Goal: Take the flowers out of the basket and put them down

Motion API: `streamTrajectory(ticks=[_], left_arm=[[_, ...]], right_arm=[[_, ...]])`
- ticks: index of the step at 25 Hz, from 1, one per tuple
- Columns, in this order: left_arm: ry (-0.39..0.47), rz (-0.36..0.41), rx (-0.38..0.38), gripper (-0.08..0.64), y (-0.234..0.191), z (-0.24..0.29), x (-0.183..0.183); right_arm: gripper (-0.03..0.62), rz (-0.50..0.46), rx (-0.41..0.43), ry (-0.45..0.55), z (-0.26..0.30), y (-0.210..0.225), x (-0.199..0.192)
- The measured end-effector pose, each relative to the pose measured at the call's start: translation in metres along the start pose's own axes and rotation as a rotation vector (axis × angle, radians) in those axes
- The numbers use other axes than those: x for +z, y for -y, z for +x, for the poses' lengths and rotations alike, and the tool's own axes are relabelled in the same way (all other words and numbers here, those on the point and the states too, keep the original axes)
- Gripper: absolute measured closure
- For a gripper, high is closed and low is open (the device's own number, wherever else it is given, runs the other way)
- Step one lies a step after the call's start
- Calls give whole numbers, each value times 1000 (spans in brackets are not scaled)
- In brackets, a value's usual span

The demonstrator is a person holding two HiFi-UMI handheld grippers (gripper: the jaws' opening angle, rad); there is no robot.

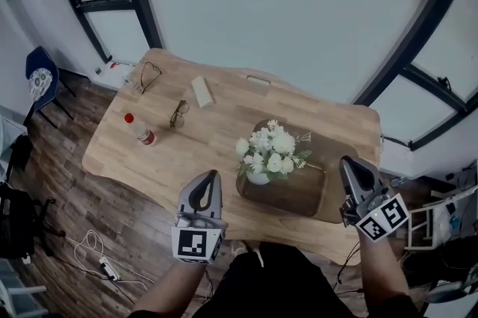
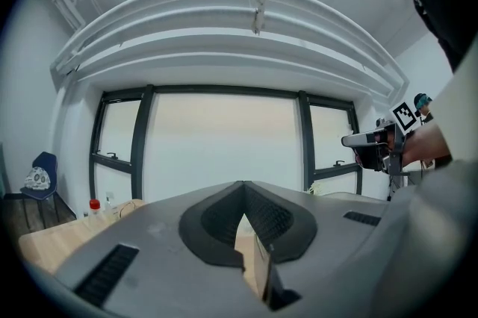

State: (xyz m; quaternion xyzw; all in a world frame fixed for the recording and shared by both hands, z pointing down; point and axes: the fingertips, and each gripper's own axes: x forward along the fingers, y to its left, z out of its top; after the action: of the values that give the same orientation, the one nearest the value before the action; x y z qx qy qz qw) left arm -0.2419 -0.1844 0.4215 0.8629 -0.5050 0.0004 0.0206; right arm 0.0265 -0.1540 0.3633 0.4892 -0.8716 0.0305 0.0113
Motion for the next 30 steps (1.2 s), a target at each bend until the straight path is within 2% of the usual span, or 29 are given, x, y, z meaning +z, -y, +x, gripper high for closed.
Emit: streamTrajectory(ticks=[4, 9, 13, 16, 22, 27, 30], left_arm=[[-4, -3, 29, 555, -1, 9, -3], [-23, 29, 42, 555, 5, 12, -10], [-26, 28, 63, 555, 3, 19, -6], [-24, 32, 73, 555, 2, 21, -4], [-34, 42, 110, 555, -3, 20, -5], [-22, 36, 152, 555, -15, 19, -1], [-12, 30, 176, 555, -21, 16, 2]], right_arm=[[572, -7, 57, -11, 14, 5, -16], [572, 150, 81, 8, 28, 22, -45], [572, 98, 81, -60, 39, 33, -76], [571, 93, 96, -118, 47, 40, -102], [571, 63, 178, -228, 59, 34, -141], [571, 91, 255, -319, 72, 28, -174], [571, 56, 298, -376, 80, 19, -192]])
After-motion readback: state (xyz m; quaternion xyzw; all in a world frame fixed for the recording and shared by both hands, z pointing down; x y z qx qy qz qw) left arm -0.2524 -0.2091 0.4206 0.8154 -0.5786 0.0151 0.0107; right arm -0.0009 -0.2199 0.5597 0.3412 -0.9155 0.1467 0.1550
